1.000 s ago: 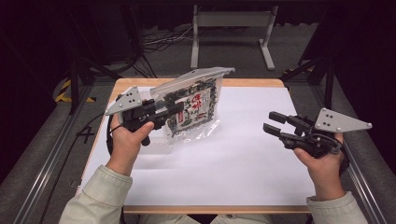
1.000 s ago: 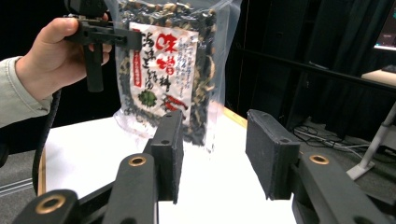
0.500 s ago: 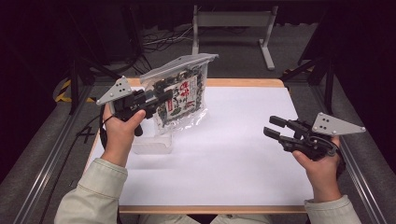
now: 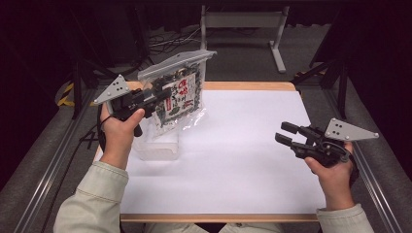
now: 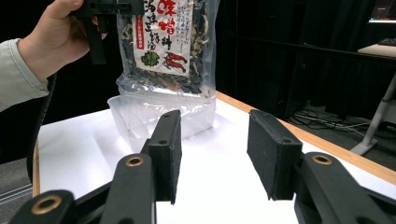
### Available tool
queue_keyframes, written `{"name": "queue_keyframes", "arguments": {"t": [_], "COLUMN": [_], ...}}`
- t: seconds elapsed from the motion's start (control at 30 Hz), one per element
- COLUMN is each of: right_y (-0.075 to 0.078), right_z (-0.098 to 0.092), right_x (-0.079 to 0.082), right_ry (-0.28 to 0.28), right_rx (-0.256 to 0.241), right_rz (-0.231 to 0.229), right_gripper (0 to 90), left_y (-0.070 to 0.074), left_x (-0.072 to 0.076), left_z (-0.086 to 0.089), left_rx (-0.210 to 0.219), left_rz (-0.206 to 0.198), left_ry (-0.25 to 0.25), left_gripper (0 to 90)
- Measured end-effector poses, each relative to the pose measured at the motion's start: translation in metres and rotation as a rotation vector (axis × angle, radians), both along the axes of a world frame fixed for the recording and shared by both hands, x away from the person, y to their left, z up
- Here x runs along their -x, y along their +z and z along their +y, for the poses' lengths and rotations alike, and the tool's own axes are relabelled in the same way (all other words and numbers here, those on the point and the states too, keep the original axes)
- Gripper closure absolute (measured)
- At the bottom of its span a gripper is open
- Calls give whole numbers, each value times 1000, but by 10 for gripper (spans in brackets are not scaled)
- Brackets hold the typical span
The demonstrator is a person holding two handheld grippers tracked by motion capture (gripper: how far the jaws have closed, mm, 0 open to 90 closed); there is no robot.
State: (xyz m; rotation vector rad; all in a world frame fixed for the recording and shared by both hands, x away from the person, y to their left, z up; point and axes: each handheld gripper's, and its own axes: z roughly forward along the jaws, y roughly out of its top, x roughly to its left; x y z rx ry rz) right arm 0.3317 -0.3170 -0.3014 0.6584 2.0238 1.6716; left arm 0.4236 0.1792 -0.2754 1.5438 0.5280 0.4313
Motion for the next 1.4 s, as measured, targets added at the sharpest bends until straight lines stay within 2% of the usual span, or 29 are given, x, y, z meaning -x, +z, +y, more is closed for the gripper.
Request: {"name": "queue_keyframes", "arguments": {"t": [0.17,0.47,0.77,0.93,1.07,1.17,1.4], "right_y": [-2,-2,-4,-6,-7,-8,-11], "right_z": [0,-1,1,3,2,3,4], "right_x": [-1,-2,-3,-4,-5,-6,-7], "right_ry": [2,2,-2,5,4,8,12], "right_rx": [0,-3,6,8,10,8,16], "right_rz": [5,10,12,16,20,25,33], "right_gripper": [557,557,569,570,571,571,573], "left_y": [0,-3,-9,-16,-20,-23,-36], "left_x": [-1,-5,-12,-19,-23,-25,-27], "left_z": [6,21,31,31,33,35,34], "left_rx": [-6,6,14,-1,14,12,-35], "left_rz": [-9,-8,12,35,39,22,-32], "left_ry": [26,70,110,134,143,161,199], "left_gripper": [723,724,724,724,724,724,724]}}
